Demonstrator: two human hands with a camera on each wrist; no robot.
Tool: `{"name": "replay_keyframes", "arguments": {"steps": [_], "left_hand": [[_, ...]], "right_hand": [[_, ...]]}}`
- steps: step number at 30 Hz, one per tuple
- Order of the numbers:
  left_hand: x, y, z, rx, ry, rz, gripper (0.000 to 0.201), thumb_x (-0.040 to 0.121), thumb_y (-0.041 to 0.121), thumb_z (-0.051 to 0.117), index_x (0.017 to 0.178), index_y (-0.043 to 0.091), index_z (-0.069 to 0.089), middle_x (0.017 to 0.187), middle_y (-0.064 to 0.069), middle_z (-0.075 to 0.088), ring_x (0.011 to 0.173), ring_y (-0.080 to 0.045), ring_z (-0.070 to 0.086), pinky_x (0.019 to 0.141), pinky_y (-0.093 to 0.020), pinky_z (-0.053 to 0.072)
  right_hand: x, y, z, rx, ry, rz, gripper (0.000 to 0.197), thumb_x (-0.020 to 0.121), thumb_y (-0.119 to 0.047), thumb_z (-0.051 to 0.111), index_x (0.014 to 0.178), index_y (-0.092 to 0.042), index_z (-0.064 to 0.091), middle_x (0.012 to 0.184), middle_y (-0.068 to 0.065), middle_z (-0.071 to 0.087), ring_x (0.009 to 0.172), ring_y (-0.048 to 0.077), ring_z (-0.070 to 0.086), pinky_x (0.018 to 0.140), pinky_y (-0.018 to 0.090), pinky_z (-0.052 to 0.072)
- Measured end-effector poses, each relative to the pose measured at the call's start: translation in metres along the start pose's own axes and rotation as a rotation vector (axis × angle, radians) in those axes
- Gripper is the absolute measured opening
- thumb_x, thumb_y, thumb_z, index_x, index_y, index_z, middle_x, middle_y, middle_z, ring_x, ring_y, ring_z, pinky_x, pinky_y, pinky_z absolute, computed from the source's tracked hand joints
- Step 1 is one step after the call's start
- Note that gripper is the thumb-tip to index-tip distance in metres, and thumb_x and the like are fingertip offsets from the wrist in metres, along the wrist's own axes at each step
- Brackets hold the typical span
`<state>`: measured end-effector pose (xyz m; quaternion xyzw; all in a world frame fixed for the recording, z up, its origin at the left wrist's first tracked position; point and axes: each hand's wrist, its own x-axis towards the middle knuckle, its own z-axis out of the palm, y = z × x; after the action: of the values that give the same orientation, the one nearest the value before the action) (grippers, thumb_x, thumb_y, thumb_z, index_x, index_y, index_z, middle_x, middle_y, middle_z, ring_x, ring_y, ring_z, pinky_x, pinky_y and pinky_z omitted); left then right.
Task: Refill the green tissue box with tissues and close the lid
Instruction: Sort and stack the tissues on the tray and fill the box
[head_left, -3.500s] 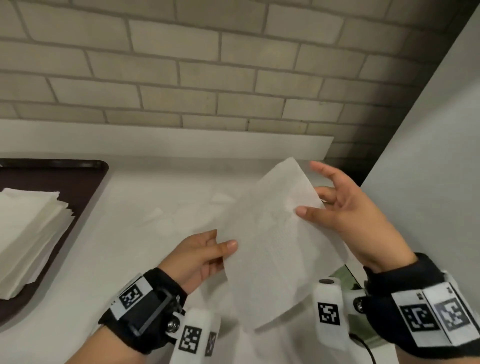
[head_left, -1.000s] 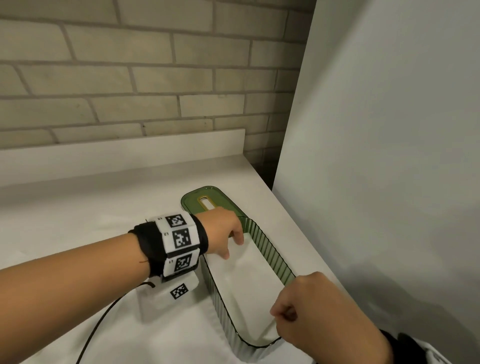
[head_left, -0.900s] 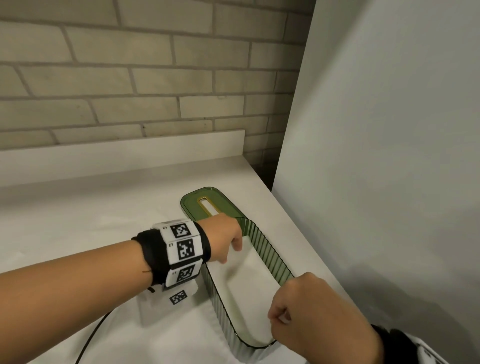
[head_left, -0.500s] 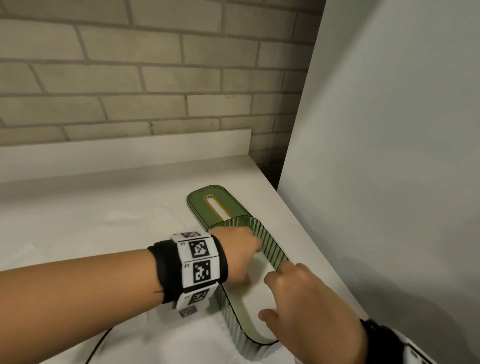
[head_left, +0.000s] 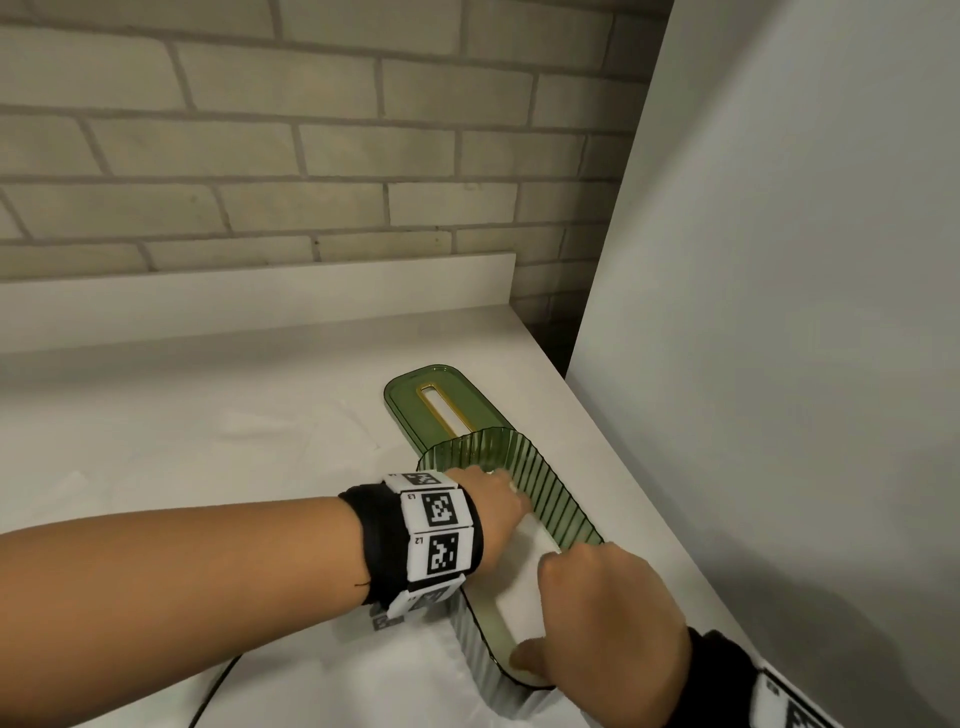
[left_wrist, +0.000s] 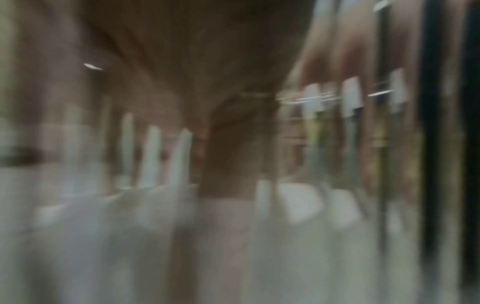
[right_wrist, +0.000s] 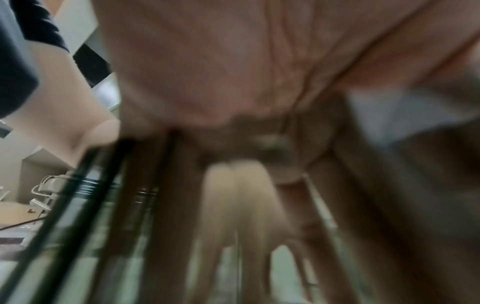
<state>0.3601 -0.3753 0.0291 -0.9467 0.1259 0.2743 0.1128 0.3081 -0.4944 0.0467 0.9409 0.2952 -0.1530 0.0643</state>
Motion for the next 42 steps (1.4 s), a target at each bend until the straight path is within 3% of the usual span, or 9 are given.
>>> {"name": "replay_keyframes", "arguments": {"steps": [6,9,13,18,25,29,32,37,42], "left_hand": [[0.005,-0.008,0.001,0.020,0.028,-0.017,0.071,0.081,0.005,0.064,0.143,0.012,0.030,0.135,-0.012,0.040,0.121,-0.032,0.047,0.091,-0.039,0.044],[0.008,-0.012,0.005,-0.002,0.061,-0.027,0.065,0.084,0.003,0.058,0.143,0.013,0.032,0.133,-0.012,0.038,0.121,-0.030,0.045,0.089,-0.039,0.045],[0.008,-0.020,0.007,-0.020,0.064,-0.032,0.064,0.084,0.001,0.057,0.142,0.013,0.032,0.133,-0.012,0.037,0.121,-0.030,0.045,0.086,-0.037,0.045],[0.006,-0.026,0.007,-0.019,0.069,-0.014,0.062,0.087,0.004,0.056,0.143,0.017,0.032,0.132,-0.012,0.038,0.120,-0.029,0.048,0.083,-0.035,0.045],[-0.005,-0.037,0.010,-0.005,0.080,0.017,0.058,0.090,0.005,0.052,0.143,0.021,0.034,0.132,-0.009,0.040,0.122,-0.025,0.046,0.083,-0.037,0.044],[-0.020,-0.050,0.015,-0.108,0.242,0.033,0.054,0.088,0.000,0.047,0.137,0.022,0.043,0.128,-0.007,0.047,0.117,-0.025,0.051,0.083,-0.036,0.047],[-0.046,-0.069,0.012,-0.299,0.428,0.022,0.046,0.089,0.007,0.049,0.131,0.026,0.050,0.129,0.000,0.051,0.118,-0.018,0.050,0.092,-0.031,0.044],[-0.099,-0.128,0.026,-0.575,0.648,-0.091,0.025,0.090,0.016,0.051,0.109,0.027,0.064,0.102,0.013,0.066,0.071,-0.001,0.053,0.076,-0.017,0.039],[-0.125,-0.177,0.087,-0.682,0.534,-0.285,0.018,0.086,0.023,0.060,0.102,0.031,0.063,0.093,0.015,0.068,0.067,0.007,0.050,0.076,-0.018,0.043]], "right_hand": [[0.003,-0.005,0.008,0.083,-0.010,-0.046,0.045,0.088,-0.055,0.045,0.078,-0.013,0.034,0.080,0.007,0.051,0.076,0.025,0.038,0.050,0.027,0.023],[0.004,-0.006,0.010,0.081,0.016,-0.090,0.042,0.090,-0.055,0.041,0.093,-0.014,0.040,0.108,0.011,0.061,0.082,0.030,0.049,0.063,0.030,0.028],[0.003,-0.007,0.013,0.089,-0.012,-0.162,0.041,0.093,-0.054,0.036,0.086,-0.013,0.038,0.110,0.014,0.061,0.096,0.029,0.058,0.052,0.030,0.023],[-0.001,-0.011,0.015,0.208,-0.019,-0.249,0.051,0.099,-0.044,0.029,0.093,-0.005,0.062,0.104,0.014,0.064,0.098,0.031,0.056,0.070,0.029,0.032],[-0.002,-0.024,0.010,0.268,-0.085,-0.234,0.056,0.099,-0.046,0.027,0.085,-0.003,0.061,0.101,0.014,0.063,0.088,0.024,0.051,0.071,0.027,0.029],[-0.003,-0.038,0.006,0.291,-0.107,-0.221,0.054,0.098,-0.047,0.029,0.057,-0.014,0.038,0.066,0.001,0.043,0.080,0.019,0.046,0.060,0.030,0.030],[-0.006,-0.045,0.001,0.305,-0.002,-0.174,0.049,0.096,-0.048,0.033,0.058,-0.017,0.033,0.063,-0.002,0.037,0.072,0.018,0.042,0.052,0.020,0.026],[-0.016,-0.055,-0.008,0.400,0.332,-0.203,0.024,0.091,-0.049,0.039,0.096,-0.031,0.053,0.080,-0.012,0.062,0.073,0.004,0.055,0.066,0.019,0.043],[-0.017,-0.083,-0.013,0.620,0.392,-0.341,0.029,0.075,-0.058,0.039,0.086,-0.037,0.056,0.072,-0.020,0.062,0.067,0.001,0.059,0.051,0.011,0.043]]}}
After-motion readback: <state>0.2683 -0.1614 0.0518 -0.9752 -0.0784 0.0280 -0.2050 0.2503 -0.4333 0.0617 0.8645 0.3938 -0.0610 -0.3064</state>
